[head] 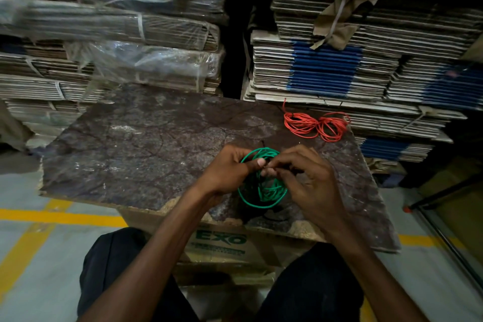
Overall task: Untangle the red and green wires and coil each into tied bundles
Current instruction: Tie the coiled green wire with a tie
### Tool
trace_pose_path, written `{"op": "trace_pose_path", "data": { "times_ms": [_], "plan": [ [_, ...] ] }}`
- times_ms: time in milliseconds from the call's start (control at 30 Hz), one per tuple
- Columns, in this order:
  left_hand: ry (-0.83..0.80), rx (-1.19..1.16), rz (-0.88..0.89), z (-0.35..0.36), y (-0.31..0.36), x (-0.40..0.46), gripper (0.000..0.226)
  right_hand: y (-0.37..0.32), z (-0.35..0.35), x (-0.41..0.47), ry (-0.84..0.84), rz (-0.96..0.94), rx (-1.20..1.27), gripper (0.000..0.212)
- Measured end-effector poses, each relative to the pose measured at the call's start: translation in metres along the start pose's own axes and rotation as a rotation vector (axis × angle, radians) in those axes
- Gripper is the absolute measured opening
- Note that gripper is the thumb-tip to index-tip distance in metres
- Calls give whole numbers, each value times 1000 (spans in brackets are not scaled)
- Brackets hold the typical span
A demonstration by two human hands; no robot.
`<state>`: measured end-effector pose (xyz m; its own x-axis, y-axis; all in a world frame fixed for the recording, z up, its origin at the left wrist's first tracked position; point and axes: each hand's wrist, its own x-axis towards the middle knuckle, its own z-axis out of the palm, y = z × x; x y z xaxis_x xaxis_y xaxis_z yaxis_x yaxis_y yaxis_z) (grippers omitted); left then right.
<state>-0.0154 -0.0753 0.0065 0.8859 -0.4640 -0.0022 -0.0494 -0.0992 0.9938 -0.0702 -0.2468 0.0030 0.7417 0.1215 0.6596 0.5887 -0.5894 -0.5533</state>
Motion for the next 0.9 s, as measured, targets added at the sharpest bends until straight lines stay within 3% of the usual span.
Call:
{"op": "trace_pose_path", "data": {
  "times_ms": [33,133,467,600,733,900],
  "plan": [
    [2,6,7,0,0,-1,20,-1,-1,-1,-4,27,75,4],
    [3,22,47,-2,-3,-1,22,-1,-3,-2,22,83,197,13],
    [20,-2,122,6,-1,-3,18,12,-5,-6,70,182,232,8],
    [13,-11,143,5,-2,-3,18,10,-4,-4,55,291,435,16],
    [3,-36,155,7,-3,-5,16,8,-2,-4,97,285,423,28],
    [-63,-86,121,8,-6,-7,20,12,-1,-10,152,210,363,22]
  ]
}}
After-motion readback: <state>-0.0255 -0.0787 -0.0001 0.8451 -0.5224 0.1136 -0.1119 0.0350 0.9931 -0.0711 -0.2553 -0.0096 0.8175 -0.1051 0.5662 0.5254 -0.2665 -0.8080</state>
